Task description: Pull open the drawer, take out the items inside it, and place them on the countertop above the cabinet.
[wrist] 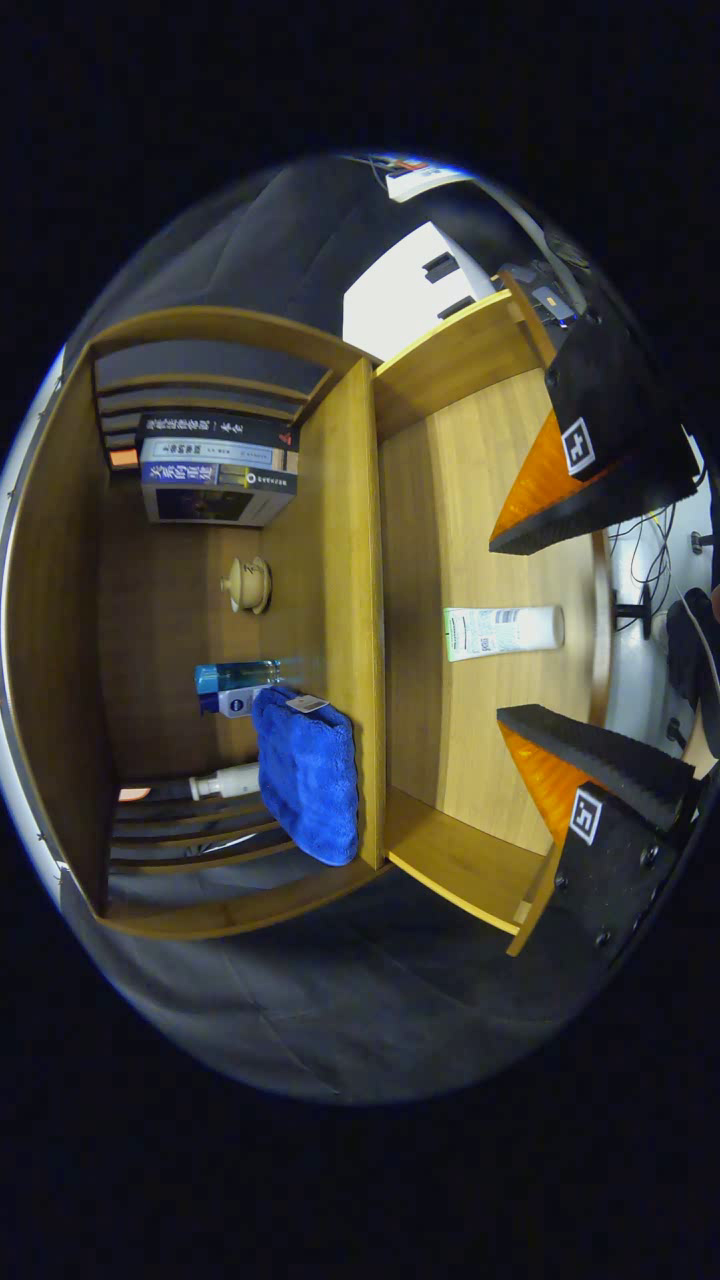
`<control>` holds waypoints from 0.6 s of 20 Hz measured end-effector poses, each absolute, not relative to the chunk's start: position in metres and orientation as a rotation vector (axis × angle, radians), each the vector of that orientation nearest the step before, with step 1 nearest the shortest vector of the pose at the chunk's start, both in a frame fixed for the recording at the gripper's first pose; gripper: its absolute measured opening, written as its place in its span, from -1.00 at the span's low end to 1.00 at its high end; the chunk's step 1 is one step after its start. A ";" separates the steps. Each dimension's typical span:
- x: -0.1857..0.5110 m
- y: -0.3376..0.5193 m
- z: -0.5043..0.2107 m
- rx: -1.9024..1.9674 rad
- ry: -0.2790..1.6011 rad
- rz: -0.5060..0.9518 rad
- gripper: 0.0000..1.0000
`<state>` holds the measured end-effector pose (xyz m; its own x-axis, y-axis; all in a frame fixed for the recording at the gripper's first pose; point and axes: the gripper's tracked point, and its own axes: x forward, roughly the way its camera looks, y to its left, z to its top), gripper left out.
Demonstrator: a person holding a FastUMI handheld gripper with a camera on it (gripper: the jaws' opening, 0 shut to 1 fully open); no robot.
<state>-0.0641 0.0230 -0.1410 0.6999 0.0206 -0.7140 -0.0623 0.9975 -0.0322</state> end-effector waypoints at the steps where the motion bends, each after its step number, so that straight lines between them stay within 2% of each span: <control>1: -0.053 0.022 -0.147 -0.074 0.817 0.052 0.96; 6: -0.014 0.027 -0.192 -0.088 0.970 0.076 0.96; 12: -0.002 0.032 -0.235 -0.108 1.143 0.094 0.96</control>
